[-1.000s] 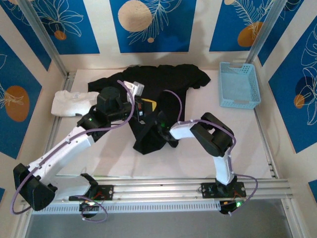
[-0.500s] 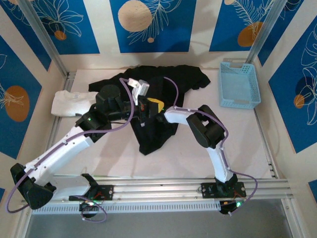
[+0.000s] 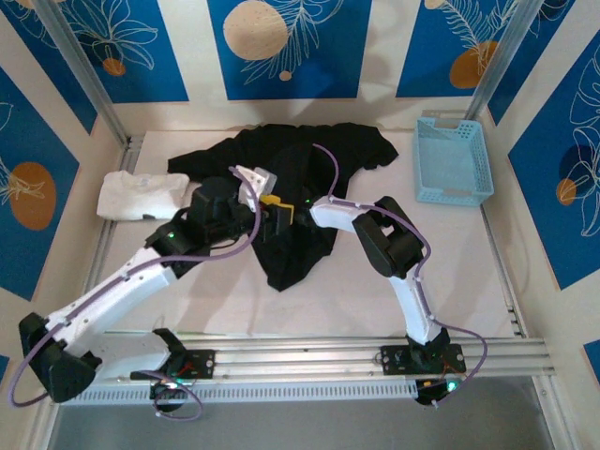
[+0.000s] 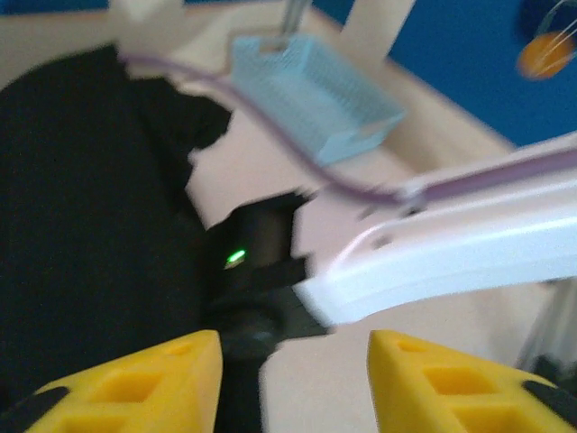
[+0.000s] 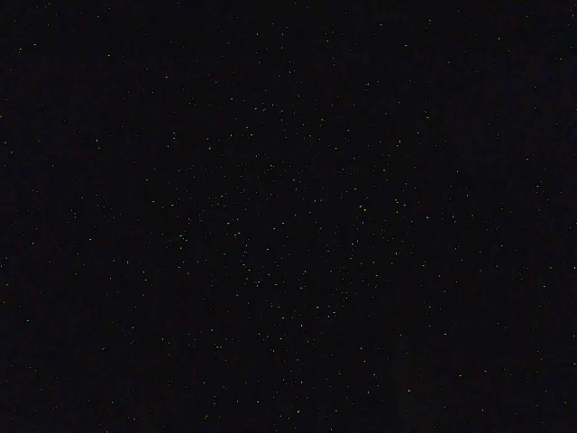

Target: Fold the inside-out t-shirt

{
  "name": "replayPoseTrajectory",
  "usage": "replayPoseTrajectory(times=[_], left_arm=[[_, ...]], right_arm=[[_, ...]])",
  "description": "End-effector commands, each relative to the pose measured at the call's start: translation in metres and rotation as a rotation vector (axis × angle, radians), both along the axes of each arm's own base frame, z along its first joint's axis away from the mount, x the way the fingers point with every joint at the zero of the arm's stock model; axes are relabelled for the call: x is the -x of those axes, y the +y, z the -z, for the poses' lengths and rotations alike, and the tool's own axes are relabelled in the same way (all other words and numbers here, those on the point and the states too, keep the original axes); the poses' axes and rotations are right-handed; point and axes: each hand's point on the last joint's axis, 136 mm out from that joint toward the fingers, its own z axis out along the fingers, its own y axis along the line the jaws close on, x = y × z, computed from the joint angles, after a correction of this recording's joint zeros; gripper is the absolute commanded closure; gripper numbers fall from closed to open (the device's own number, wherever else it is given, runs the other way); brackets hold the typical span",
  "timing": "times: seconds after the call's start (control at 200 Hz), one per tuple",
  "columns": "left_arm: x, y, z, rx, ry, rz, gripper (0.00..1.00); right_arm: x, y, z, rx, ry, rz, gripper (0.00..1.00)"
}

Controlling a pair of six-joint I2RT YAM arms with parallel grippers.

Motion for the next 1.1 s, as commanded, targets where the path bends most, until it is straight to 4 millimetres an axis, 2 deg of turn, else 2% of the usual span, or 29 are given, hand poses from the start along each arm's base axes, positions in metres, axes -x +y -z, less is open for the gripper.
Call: replayPoseTrajectory(times=[0.0,0.08,0.155,0.3,0.51,0.595,0.77,0.83,0.955,1.03,1.095], left_arm=[[-0.014,0.013,0.044,-0.102,0.058,-0.052,0.46],[-0.019,0.018,0.076,-0.107,0.126,-0.064,0.4],[-0.024,0.018,0.094,-0.079,0.177,-0.056,0.35],[-0.033,0.007,0.108,-0.066,0.203,-0.011,0.29],[-0.048,-0.008,0.122,-0.052,0.228,0.028,0.3],[-0.054,-0.011,0.123,-0.052,0.217,0.031,0.36],[-0.067,-0.007,0.125,-0.084,0.186,-0.004,0.59],[-0.071,-0.003,0.125,-0.098,0.172,-0.025,0.64],[-0.074,0.001,0.122,-0.111,0.146,-0.042,0.86],[-0.071,0.005,0.116,-0.111,0.134,-0.056,1.0],[-0.066,0.008,0.1,-0.084,0.115,-0.057,1.0]], right_arm=[[0.0,0.0,-0.017,-0.055,-0.008,0.009,0.4],[0.0,-0.002,-0.017,-0.058,-0.008,0.009,0.4],[0.0,-0.003,-0.017,-0.066,-0.007,0.011,0.4],[-0.001,-0.003,-0.017,-0.07,-0.005,0.012,0.4],[-0.001,-0.003,-0.016,-0.069,-0.002,0.014,0.4],[-0.001,-0.003,-0.016,-0.068,-0.001,0.014,0.4],[0.0,-0.005,-0.014,-0.061,0.002,0.015,0.4],[0.0,-0.005,-0.015,-0.063,0.0,0.015,0.4],[0.0,-0.006,-0.013,-0.063,0.003,0.019,0.4],[0.0,-0.008,-0.013,-0.061,0.006,0.023,0.4],[0.001,-0.008,-0.012,-0.063,0.009,0.026,0.4]])
